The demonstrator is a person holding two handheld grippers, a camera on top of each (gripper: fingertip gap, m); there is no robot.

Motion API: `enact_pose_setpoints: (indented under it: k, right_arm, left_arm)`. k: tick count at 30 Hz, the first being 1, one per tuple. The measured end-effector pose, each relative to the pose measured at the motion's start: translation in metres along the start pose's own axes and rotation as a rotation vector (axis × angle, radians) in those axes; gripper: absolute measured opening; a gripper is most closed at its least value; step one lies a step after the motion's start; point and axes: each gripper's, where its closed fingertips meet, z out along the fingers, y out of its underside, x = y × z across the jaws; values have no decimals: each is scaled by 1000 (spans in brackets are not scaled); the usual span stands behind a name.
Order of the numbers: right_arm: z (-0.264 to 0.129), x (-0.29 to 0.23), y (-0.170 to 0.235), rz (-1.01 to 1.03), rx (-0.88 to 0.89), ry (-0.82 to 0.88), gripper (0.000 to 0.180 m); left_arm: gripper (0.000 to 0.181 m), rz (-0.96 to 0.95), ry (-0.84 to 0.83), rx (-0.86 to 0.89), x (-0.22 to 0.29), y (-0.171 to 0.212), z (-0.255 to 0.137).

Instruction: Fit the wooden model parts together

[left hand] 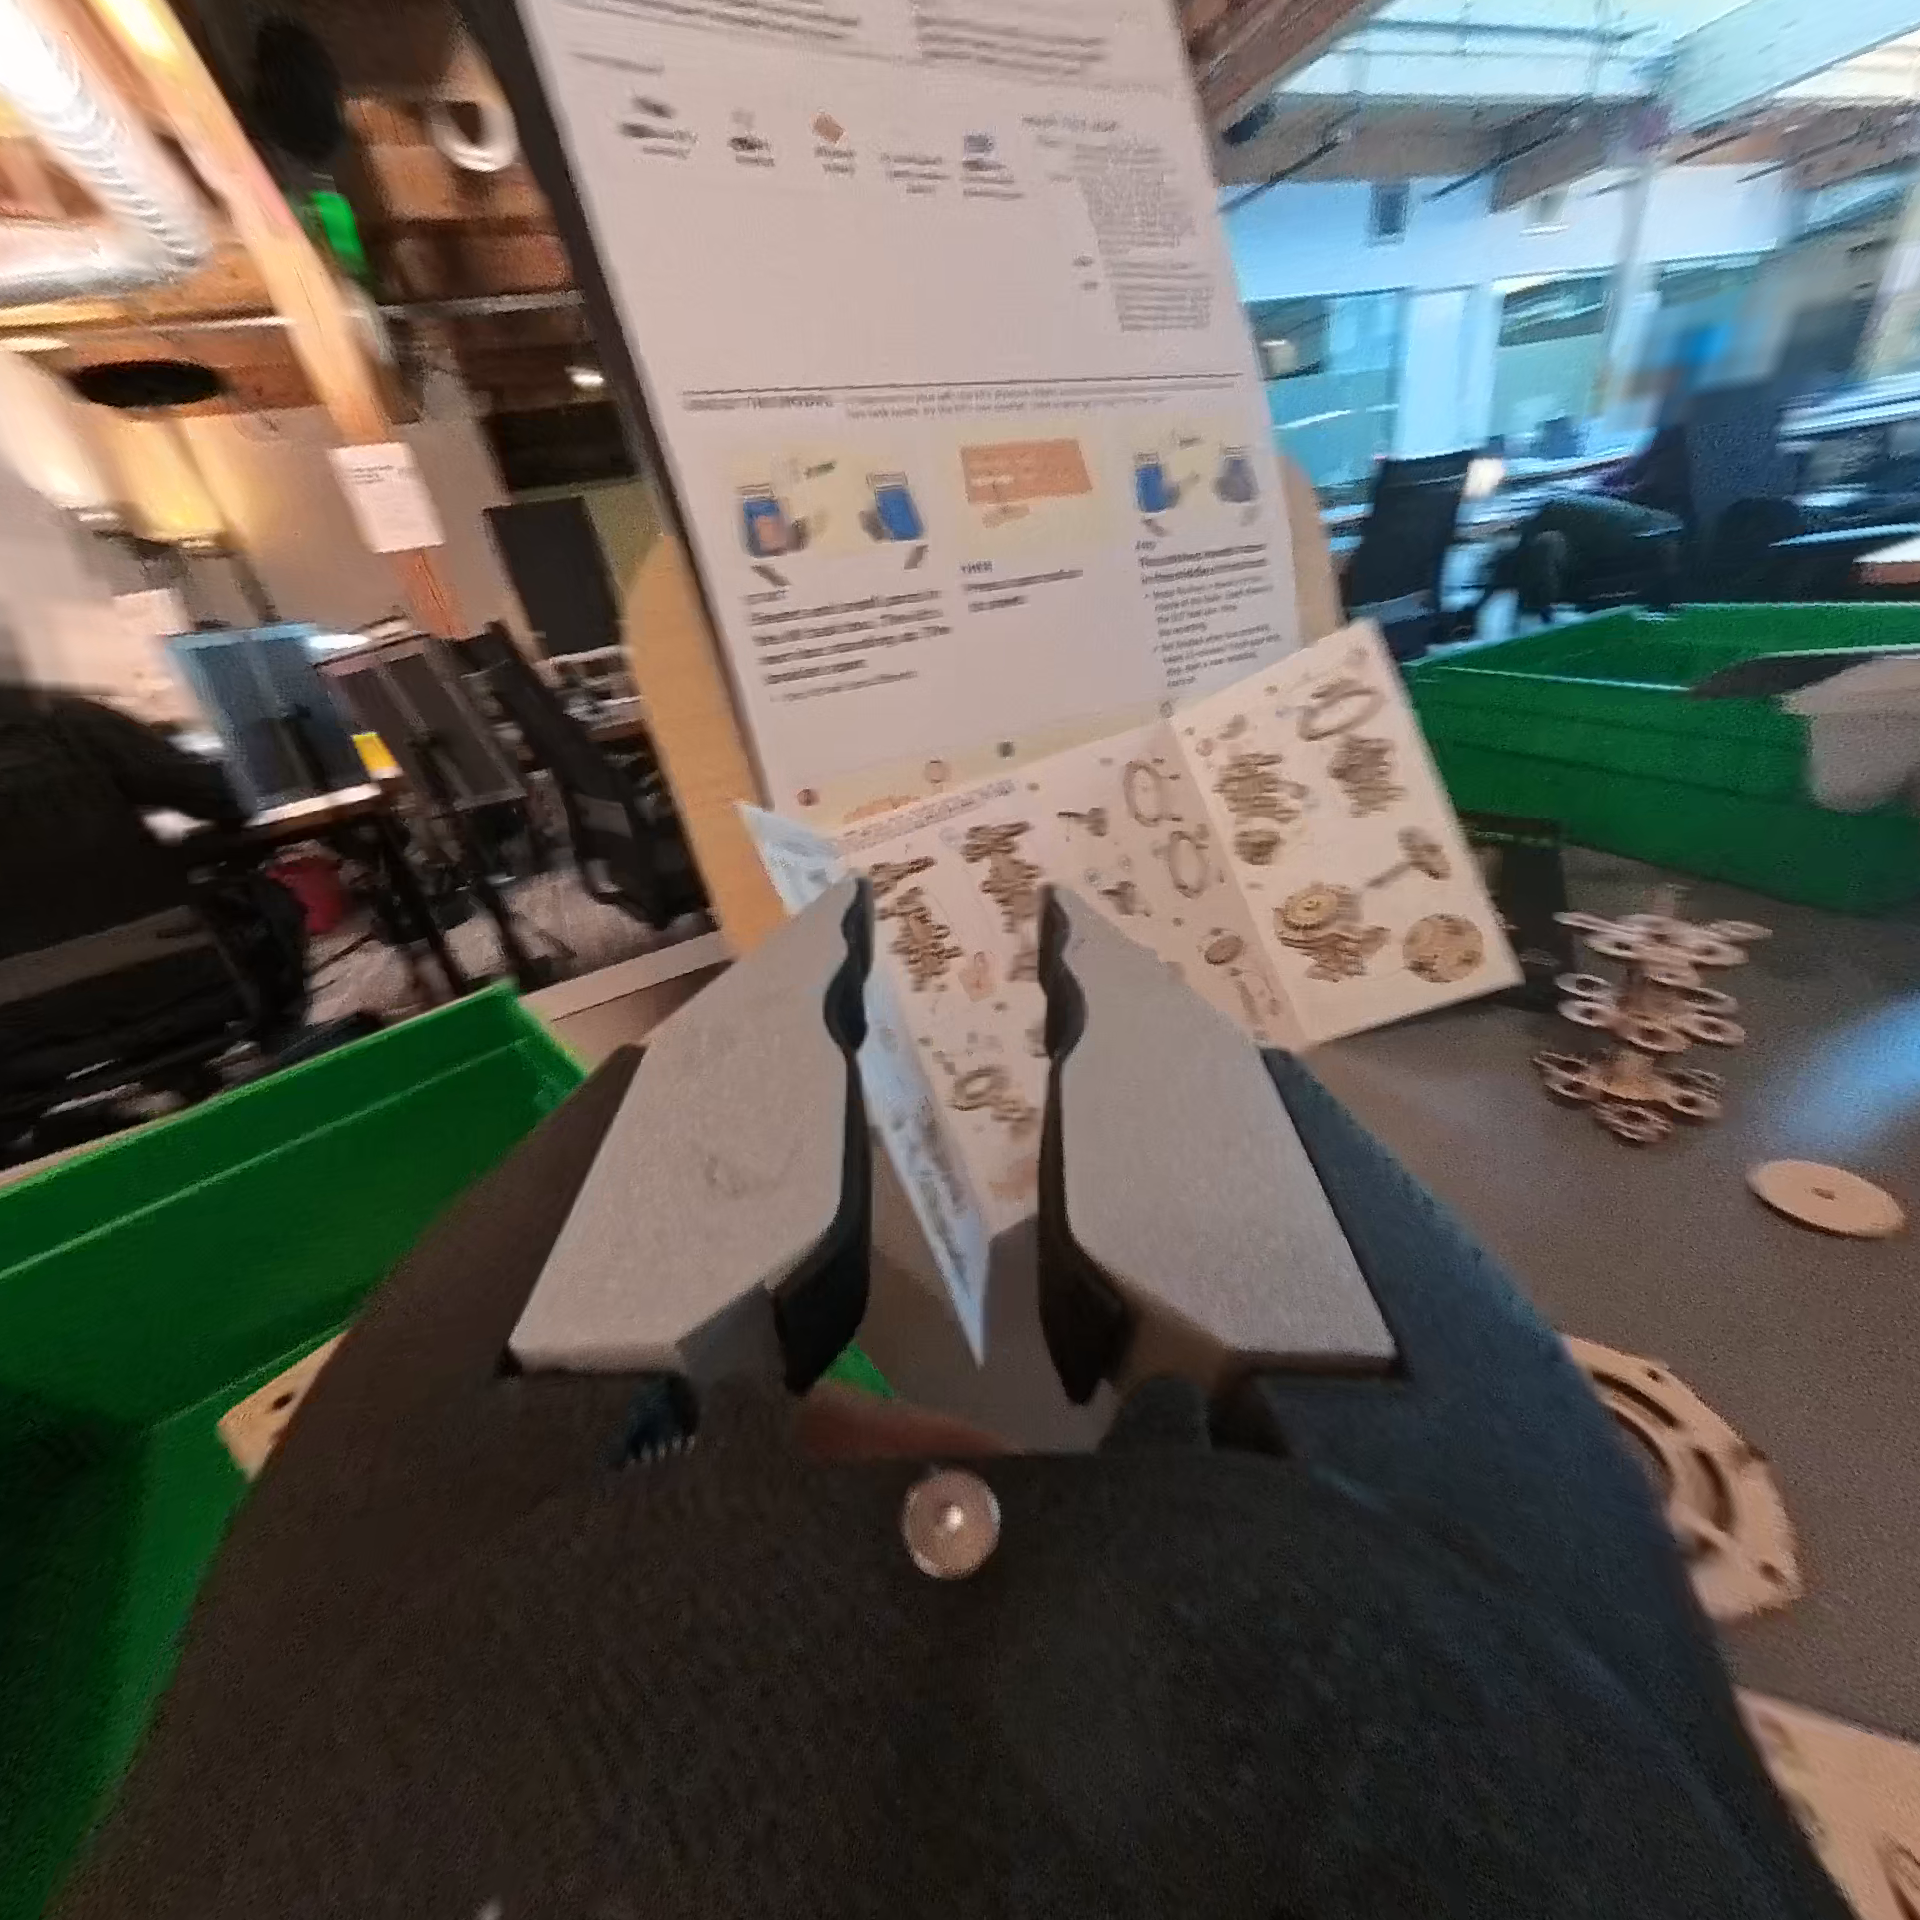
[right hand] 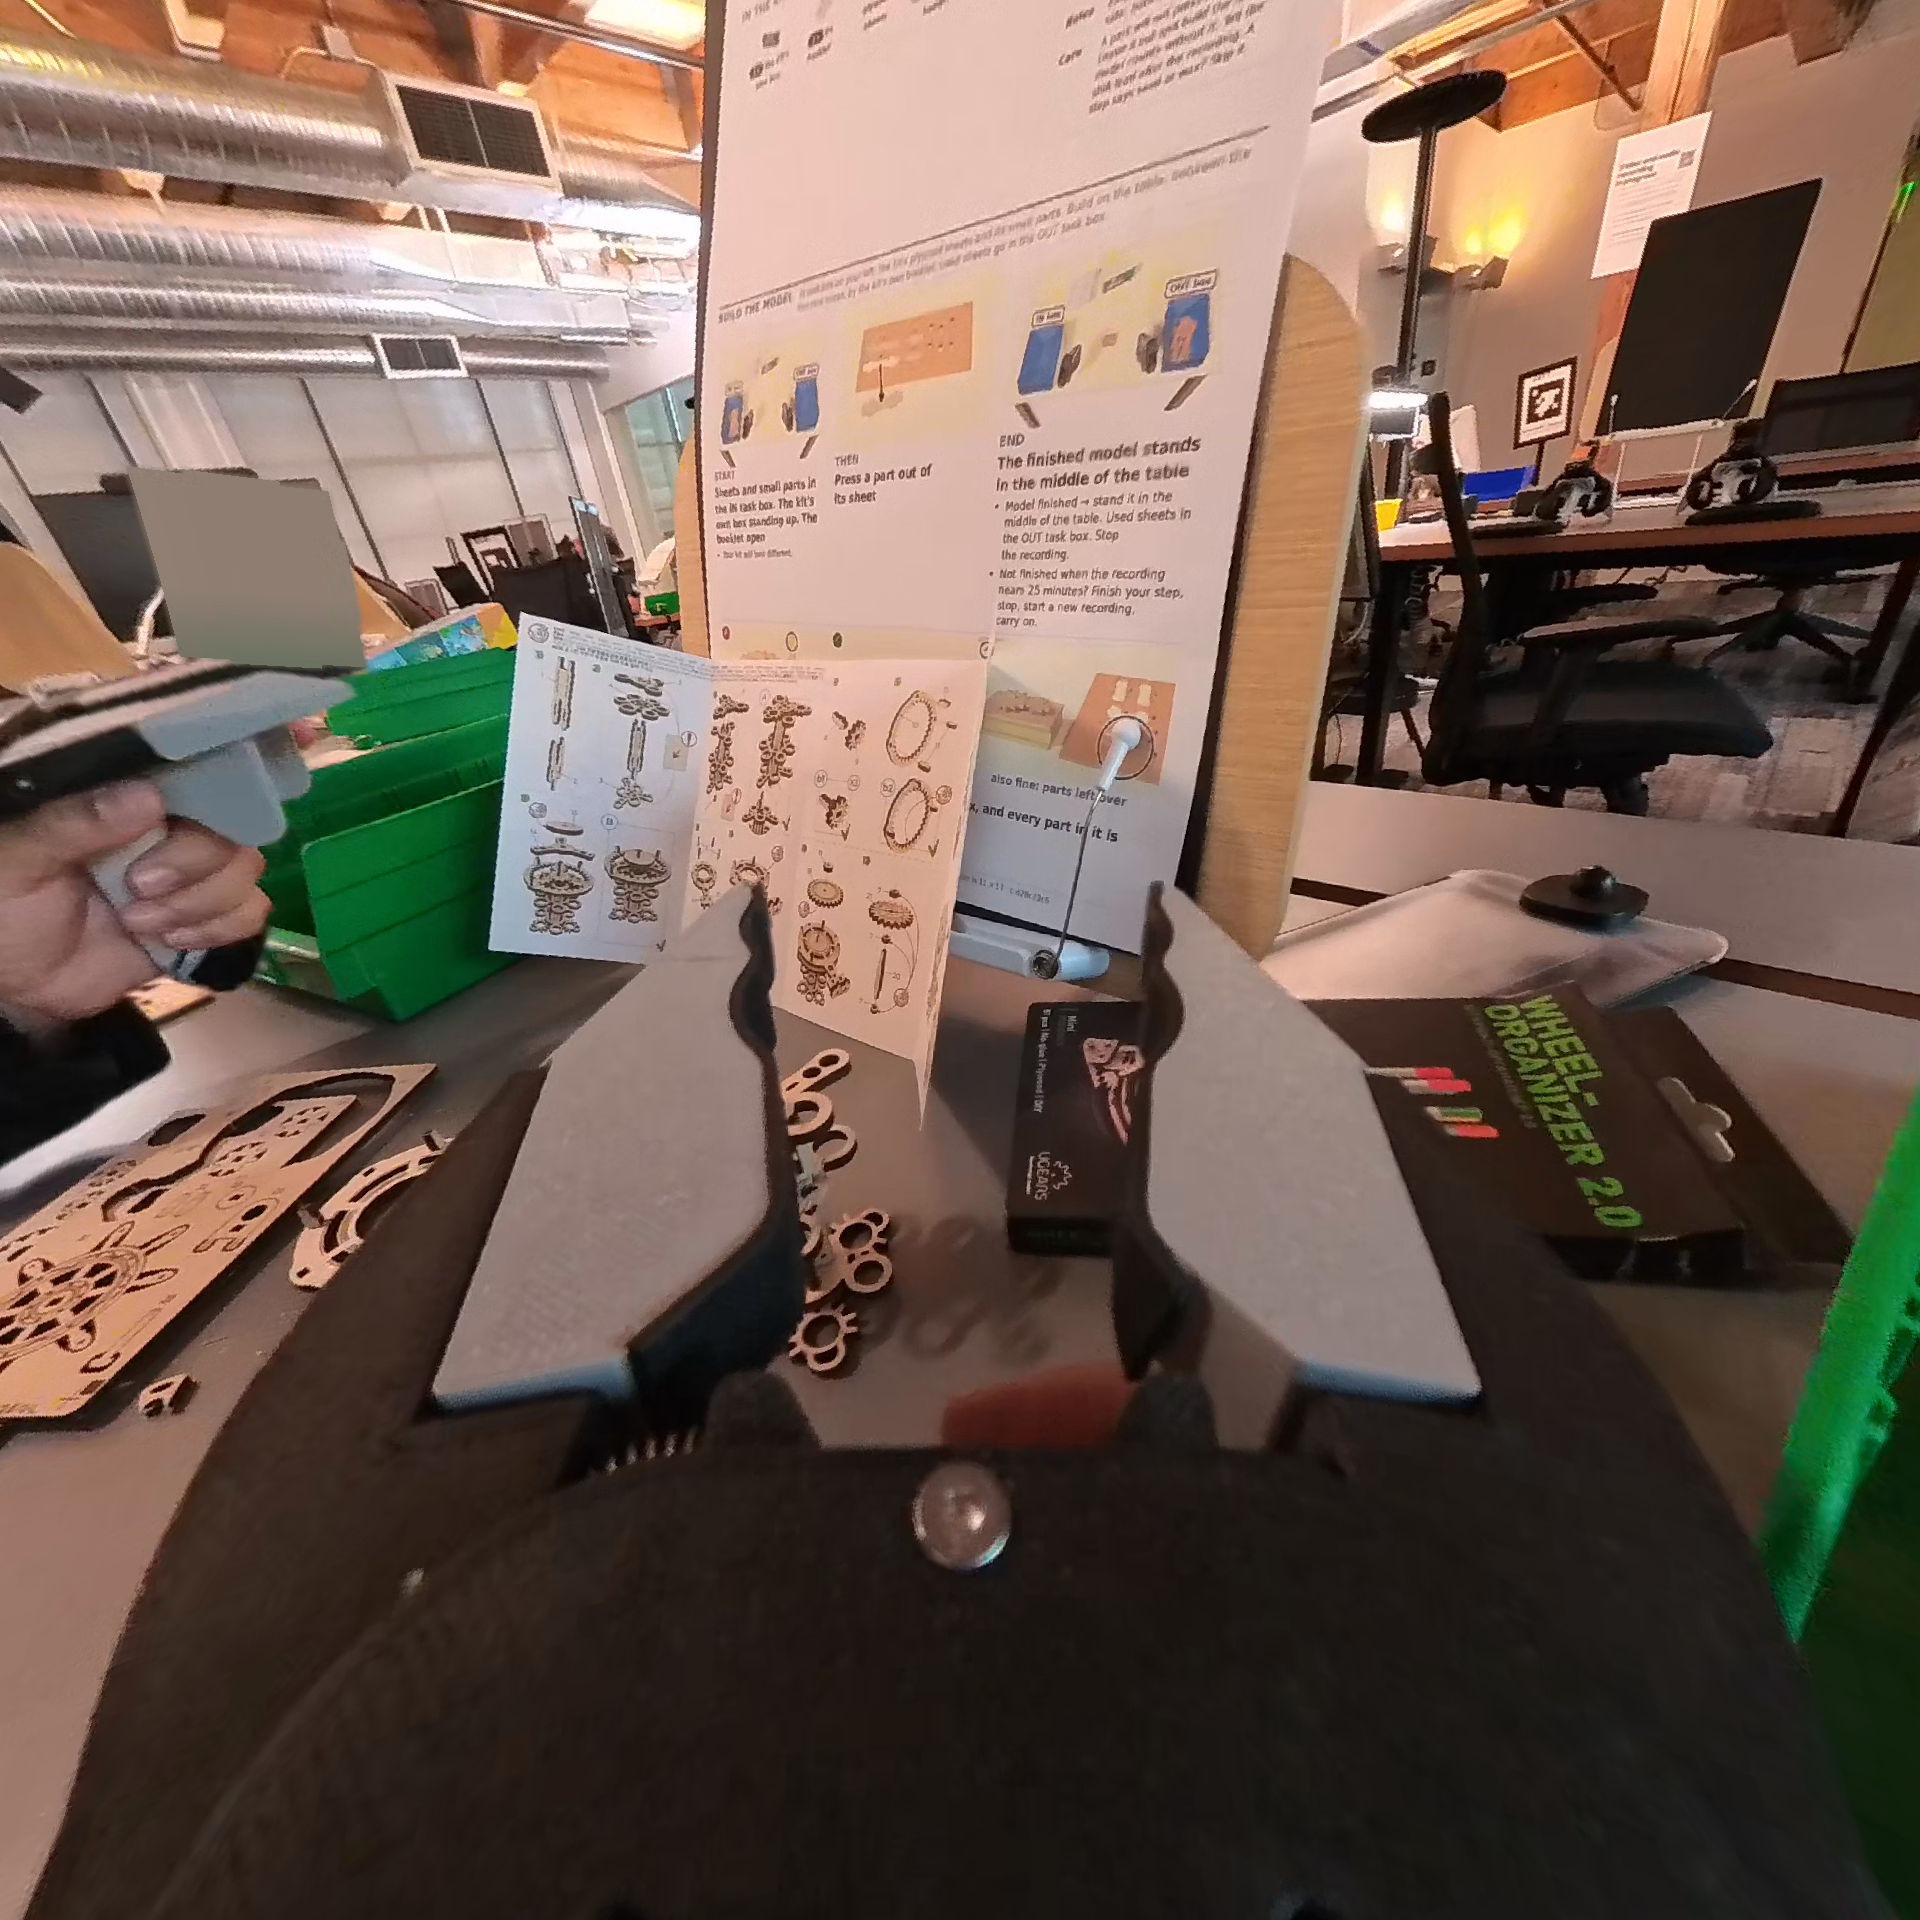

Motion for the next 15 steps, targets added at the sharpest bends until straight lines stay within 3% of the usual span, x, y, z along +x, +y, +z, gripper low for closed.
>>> enact_pose_setpoints:
  k: [5,8,15]
  right_arm:
    - [-4,3,-3,-35,9,24,70]
    - [-7,-8,-6,-48,4,-16,71]
    - [-18,-110,7,-77,-139,-455,73]
  left_arm:
    - [36,34,238,-63,39,-1,-29]
    - [36,203,217,-186,42,12,-59]
    - [45,148,305,-503,62,70,-152]
